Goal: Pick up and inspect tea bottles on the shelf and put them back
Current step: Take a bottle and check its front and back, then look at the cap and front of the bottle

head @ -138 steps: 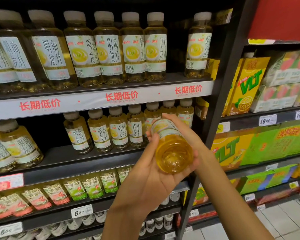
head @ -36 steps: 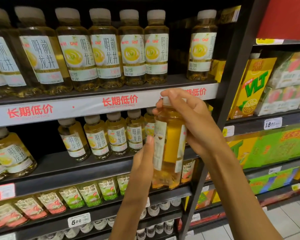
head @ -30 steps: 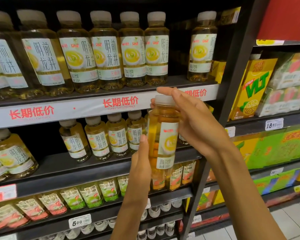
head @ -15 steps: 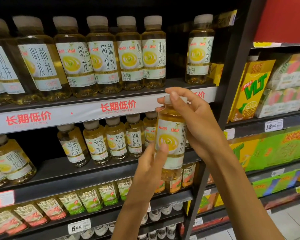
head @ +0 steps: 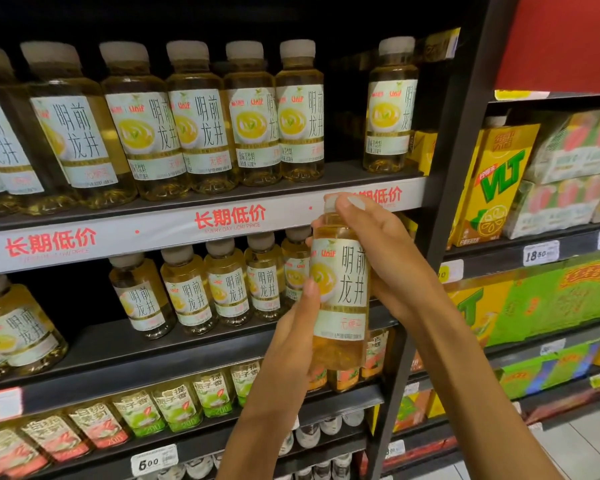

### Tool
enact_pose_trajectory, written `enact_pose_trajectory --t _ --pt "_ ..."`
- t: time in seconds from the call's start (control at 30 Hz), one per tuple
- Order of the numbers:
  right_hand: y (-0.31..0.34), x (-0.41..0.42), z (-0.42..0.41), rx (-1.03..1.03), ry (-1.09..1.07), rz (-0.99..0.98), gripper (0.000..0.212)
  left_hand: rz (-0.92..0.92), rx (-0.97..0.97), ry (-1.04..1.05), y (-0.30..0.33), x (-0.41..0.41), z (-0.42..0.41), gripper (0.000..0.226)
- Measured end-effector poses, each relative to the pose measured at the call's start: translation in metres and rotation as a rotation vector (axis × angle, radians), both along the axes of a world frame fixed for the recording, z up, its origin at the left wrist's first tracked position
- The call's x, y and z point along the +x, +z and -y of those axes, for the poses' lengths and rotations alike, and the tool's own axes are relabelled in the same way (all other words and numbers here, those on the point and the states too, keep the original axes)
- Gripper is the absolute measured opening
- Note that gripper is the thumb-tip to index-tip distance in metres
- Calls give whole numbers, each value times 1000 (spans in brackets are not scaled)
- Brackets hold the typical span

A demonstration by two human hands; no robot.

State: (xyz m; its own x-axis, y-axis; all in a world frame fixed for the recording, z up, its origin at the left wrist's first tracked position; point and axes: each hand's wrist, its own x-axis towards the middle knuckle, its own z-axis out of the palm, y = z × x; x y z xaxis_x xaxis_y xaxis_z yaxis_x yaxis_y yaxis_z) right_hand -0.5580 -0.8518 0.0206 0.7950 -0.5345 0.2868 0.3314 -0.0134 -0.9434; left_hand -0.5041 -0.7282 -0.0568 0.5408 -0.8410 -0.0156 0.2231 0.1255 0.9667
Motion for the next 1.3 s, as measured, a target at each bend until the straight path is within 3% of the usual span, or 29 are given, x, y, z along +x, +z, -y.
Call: enact_pose_trajectory --t 0.23,0.3,0.37,0.4,0.53,0.73,0.87,1.03,1.2,1.3 --pt "3 -7 -7 -252 10 39 30 147 7 44 6 -5 2 61" --pt "2 -8 -5 -234 47 53 31 99 -28 88 8 -3 2 70" --pt "1 -8 -3 -172 95 54 36 35 -9 63 10 -1 2 95" --pt "0 -7 -2 -120 120 50 38 9 -7 24 11 -1 1 97" --pt "-2 1 -1 131 162 -14 39 -171 -42 -156 16 -3 -3 70" --pt "-13 5 4 396 146 -101 24 -352 -159 -313 21 -11 -8 80" --pt "-18 5 5 482 173 -229 27 -384 -223 -367 22 -13 -10 70" --pt "-19 3 10 407 158 -261 28 -368 -169 -350 18 -15 -8 66" --pt "-4 0 9 218 169 -82 27 -324 -147 -281 11 -17 -4 60" --pt "2 -5 5 91 136 14 24 -207 -98 -200 9 -17 -3 56"
